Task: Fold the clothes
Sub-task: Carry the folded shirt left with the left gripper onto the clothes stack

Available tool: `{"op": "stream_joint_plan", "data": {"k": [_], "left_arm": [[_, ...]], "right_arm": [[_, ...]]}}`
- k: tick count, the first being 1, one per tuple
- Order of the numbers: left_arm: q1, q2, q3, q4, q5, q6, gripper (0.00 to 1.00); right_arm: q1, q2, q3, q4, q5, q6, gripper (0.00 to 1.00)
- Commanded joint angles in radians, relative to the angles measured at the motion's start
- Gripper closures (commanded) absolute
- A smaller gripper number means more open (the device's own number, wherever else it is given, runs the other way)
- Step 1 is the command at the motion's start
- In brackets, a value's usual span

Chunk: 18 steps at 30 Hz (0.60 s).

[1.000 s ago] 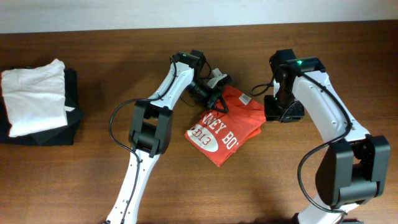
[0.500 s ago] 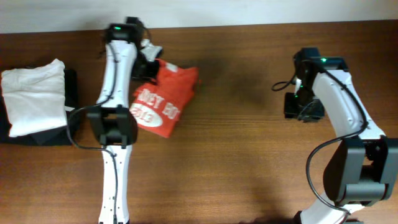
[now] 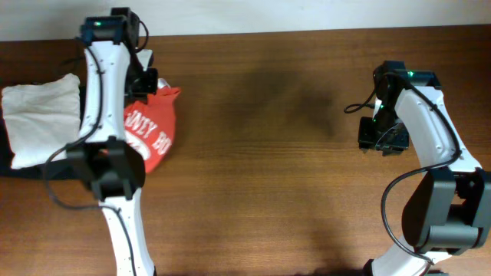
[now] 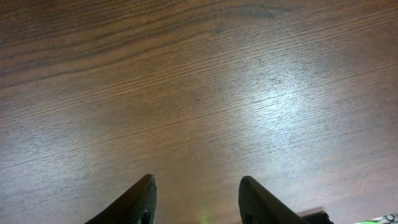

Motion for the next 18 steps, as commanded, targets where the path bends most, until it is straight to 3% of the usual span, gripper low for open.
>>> {"op": "stream_joint_plan", "data": {"k": [1,3,12,14,18], "left_arm": [[0.005,-0.206,-0.158,-0.004,-0.159,-0.084,0.99],[0.004,-0.296,-0.222,-0.004,-0.225,-0.134,0.99],[0.108,-0.566,-0.261,0.047,-0.209,-0.172,0.99],[0.159,-0.557,-0.267,0.098,-0.151,-0.108,0.99],[0.294,-0.500,-0.340,0.261,0.101,0.084,0.99]], "right_arm": [[-0.005,-0.001,0.014,-0.005,0.018,-0.015,0.53],[-0.005,0.000,0.014,-0.006,0.019,-0.026,0.54],[-0.005,0.000,0.014,-0.007,0.020,-0.026,0.53],[-0.005,0.000,0.014,-0.007,0.020,-0.026,0.54],[-0.005,-0.001,0.014,-0.008,0.020,-0.025,0.54]]}}
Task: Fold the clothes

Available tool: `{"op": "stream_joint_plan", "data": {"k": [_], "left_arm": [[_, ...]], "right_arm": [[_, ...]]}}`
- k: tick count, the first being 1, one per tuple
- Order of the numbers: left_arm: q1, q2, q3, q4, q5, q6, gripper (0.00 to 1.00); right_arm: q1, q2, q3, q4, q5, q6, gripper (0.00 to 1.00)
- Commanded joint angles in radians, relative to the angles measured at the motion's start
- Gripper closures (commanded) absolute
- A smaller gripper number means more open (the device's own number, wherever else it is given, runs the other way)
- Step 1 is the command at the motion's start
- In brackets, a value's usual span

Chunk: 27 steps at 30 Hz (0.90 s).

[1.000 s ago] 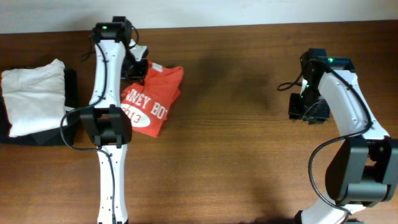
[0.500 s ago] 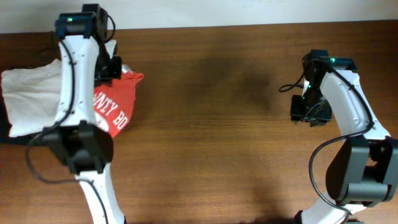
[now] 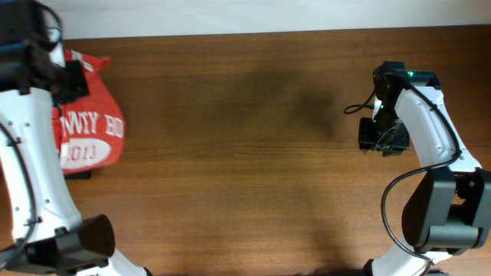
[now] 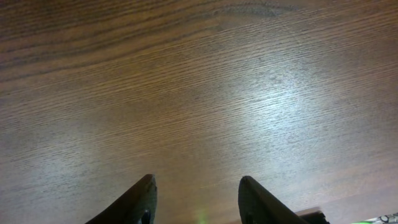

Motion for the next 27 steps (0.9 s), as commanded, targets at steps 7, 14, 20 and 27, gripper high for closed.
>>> {"op": "stream_joint_plan", "data": {"k": [7,14,20,27], "left_arm": [[0.269,0.247,-0.073,0.233,0.394,0.238,1.00],[0.397,0.370,-0.073,0.419,0.560,0.237,1.00],[0.442,0.377,-0.073,0.520,0.624,0.237,0.99],[0.474,0.378,-0.073,0.597,0.621,0.237,0.99]], "right_arm": [[-0.004,0.000,0.014,-0.005,0.019,-0.007,0.53],[-0.004,0.000,0.014,-0.005,0.019,-0.007,0.53],[-0.004,0.000,0.014,-0.011,0.019,-0.006,0.53],[-0.004,0.000,0.014,-0.020,0.019,-0.006,0.53]]}}
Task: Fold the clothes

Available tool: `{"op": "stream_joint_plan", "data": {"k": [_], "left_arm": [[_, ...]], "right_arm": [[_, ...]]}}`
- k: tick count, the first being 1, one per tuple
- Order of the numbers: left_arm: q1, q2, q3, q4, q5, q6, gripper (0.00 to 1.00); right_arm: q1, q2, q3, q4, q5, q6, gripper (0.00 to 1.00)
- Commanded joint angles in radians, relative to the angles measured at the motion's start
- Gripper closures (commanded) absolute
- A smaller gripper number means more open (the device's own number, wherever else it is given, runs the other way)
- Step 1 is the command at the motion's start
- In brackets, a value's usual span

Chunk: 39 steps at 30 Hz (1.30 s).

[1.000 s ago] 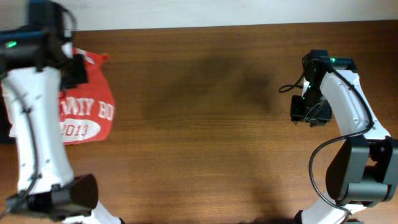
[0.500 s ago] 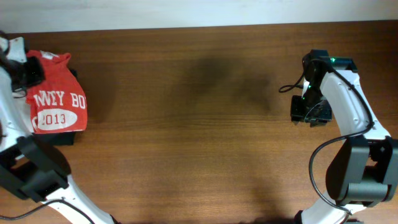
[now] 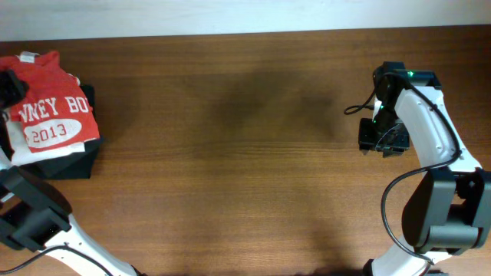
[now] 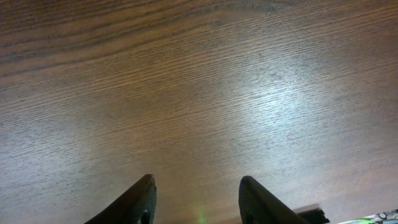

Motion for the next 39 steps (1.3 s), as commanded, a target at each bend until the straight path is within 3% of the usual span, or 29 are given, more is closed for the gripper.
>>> {"op": "stream_joint_plan", "data": {"k": [1,5,6,7,9,20,25,28,32,39], "left_arm": [[0.021,0.005,0.004,0.034,0.018,0.016,0.99],[0.027,0.006,0.004,0.030,-0.047,0.016,0.94],[0.029,0.006,0.003,0.030,-0.050,0.016,0.84],[0.031,0.006,0.003,0.028,-0.049,0.016,0.62],[0.036,0.006,0.003,0.016,-0.049,0.016,0.01],[-0.016,0.006,0.003,-0.105,0.000,-0.028,0.01],[-0.114,0.006,0.003,-0.124,-0.016,-0.028,0.01],[-0.178,0.006,0.003,-0.127,-0.104,-0.028,0.01],[-0.232,0.005,0.003,-0.130,-0.367,-0.079,0.01],[-0.182,-0.022,0.003,-0.139,-0.386,-0.135,0.01]], "right_arm": [[-0.005,0.000,0.014,-0.008,0.019,-0.006,0.53],[-0.005,0.000,0.014,-0.011,0.019,-0.006,0.53],[-0.005,-0.001,0.014,-0.011,0.019,-0.006,0.53],[-0.005,0.000,0.014,-0.011,0.019,-0.006,0.53],[-0.005,0.000,0.014,-0.010,0.019,-0.006,0.52],[-0.005,0.000,0.014,-0.005,-0.010,-0.007,0.30],[-0.005,0.000,0.014,0.002,-0.011,-0.007,0.28],[-0.005,0.000,0.014,0.006,-0.010,-0.007,0.27],[-0.005,0.000,0.013,0.004,-0.010,-0.007,0.27],[-0.005,0.000,0.007,0.014,-0.010,-0.007,0.27]]}}
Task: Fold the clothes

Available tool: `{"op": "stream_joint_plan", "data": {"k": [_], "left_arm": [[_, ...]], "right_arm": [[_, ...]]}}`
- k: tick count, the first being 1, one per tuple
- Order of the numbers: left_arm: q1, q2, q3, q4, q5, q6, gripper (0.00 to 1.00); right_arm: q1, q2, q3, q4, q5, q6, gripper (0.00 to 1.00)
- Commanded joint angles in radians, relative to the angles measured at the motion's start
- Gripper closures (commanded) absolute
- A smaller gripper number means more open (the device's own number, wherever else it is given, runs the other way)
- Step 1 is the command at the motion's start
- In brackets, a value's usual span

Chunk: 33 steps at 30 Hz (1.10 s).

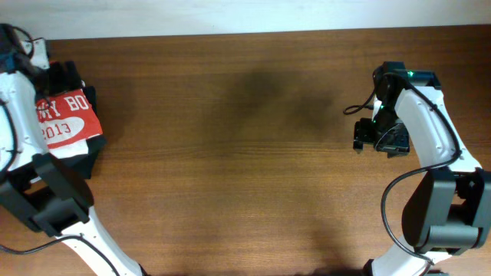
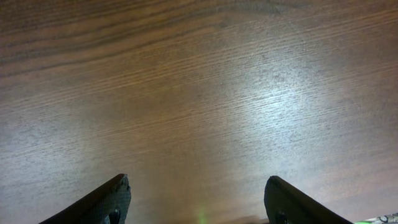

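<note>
A folded red shirt [image 1: 65, 121] with white lettering lies on top of a stack at the table's far left. My left gripper [image 1: 63, 77] sits at the shirt's far edge; its fingers are too dark to tell open from shut. My right gripper [image 1: 375, 138] hovers over bare wood at the right. In the right wrist view it [image 2: 199, 200] is open wide with nothing between its fingers [image 2: 114, 198].
Under the red shirt lie a white garment [image 1: 67, 148] and a dark one [image 1: 90, 156]. The brown wooden table [image 1: 245, 153] runs to a pale wall strip along the far edge. My left arm's base stands at the front left, the right arm's at the front right.
My right gripper has opened much wider, staying in place. The red shirt lies slightly further right on the stack, and my left gripper is now at its far edge.
The red shirt lay right of a white folded garment with my left gripper on it. Then it was further left, over the white garment. Then it rested on the stack at the far left, where it remains. The right gripper stayed put and has now widened.
</note>
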Motion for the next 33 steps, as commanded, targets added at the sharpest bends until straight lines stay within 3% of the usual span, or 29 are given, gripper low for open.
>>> {"op": "stream_joint_plan", "data": {"k": [1,9,20,26,31,33], "left_arm": [[0.046,-0.032,0.003,-0.005,-0.045,-0.039,0.01],[0.021,-0.161,0.003,0.003,-0.058,-0.061,0.01],[-0.029,-0.087,0.003,0.075,0.030,-0.034,0.01],[0.059,0.064,0.003,0.079,0.113,-0.018,0.01],[0.157,0.089,0.003,0.087,0.115,-0.020,0.01],[0.220,0.079,0.003,0.097,0.193,-0.023,0.01]], "right_arm": [[-0.004,0.000,0.007,0.010,-0.002,0.000,0.27],[-0.004,0.000,0.007,0.021,-0.002,0.000,0.27],[-0.004,0.000,0.003,0.020,-0.031,0.001,0.27],[-0.004,0.000,0.003,0.018,-0.032,0.001,0.27],[-0.004,0.000,0.003,0.008,-0.032,0.000,0.27],[-0.004,0.000,0.003,0.009,-0.032,0.001,0.27]]}}
